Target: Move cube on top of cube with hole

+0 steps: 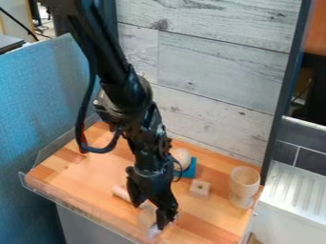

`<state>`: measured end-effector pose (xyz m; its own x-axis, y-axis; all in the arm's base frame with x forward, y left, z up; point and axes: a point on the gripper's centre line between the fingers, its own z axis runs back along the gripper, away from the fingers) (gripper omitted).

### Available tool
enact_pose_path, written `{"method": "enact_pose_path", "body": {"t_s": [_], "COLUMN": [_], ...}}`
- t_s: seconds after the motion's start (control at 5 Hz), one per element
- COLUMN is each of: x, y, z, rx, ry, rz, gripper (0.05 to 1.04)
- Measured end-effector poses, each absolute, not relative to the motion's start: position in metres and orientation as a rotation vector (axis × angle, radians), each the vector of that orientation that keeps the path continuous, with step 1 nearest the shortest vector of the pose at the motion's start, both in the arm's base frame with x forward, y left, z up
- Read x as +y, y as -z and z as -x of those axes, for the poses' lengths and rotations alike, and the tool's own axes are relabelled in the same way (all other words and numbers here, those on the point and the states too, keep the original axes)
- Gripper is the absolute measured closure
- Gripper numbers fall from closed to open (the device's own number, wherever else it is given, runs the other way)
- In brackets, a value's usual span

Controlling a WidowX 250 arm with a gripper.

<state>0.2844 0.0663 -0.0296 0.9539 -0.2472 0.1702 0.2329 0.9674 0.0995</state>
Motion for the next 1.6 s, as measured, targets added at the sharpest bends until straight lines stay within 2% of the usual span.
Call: {"method": "enact_pose_path", "body": {"t_s": [0.2,0.4,0.6,1.0,1.2,1.6], "x": [0.066,0.064,0.062,0.055,0.055,0.046], "y": [0.032,0.037,0.034,0.019,0.007,0.009], "z": [-0.284,-0.283,-0.288,-0.309,-0.337,-0.377], "rx": [-0.173,-0.160,-0.155,-0.166,-0.186,-0.183], "ry": [0.223,0.196,0.165,0.091,0.019,-0.187], "rz": [-0.079,-0.072,-0.062,-0.010,0.008,0.007], "gripper": [0.137,0.404,0.495,0.495,0.495,0.495]}}
